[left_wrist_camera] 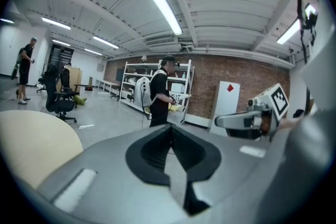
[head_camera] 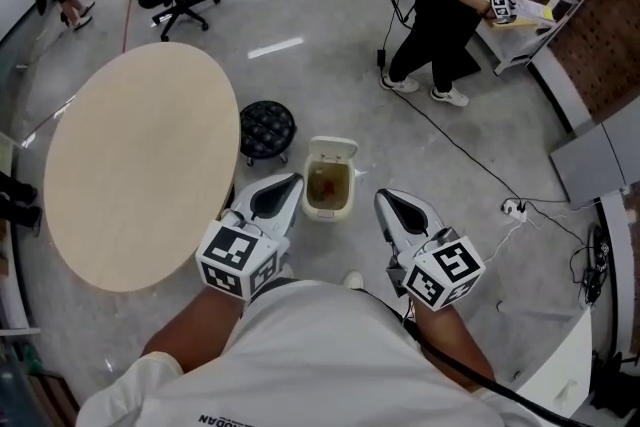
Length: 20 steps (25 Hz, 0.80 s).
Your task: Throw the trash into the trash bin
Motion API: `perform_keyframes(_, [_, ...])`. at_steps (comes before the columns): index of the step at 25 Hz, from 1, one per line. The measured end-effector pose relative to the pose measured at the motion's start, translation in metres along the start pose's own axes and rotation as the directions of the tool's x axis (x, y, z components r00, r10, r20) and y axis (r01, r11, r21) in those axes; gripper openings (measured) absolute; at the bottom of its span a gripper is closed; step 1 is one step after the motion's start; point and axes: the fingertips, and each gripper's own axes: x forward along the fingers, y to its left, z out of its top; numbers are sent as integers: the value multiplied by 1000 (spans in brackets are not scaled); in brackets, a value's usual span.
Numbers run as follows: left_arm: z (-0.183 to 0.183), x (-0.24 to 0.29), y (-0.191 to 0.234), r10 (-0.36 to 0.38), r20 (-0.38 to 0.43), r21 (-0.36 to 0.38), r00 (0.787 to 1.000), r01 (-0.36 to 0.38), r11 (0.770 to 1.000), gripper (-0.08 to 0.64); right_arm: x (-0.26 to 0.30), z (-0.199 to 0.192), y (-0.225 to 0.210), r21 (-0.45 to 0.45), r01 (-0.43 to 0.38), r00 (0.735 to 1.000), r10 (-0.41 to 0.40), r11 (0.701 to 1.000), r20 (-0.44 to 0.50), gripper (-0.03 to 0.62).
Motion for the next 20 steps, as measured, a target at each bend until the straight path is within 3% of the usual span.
perform_keyframes(20, [2, 6, -6, -10, 1, 17, 1000, 10, 1000, 6, -5, -1, -8, -2, 21, 1000, -21, 1000, 10, 2])
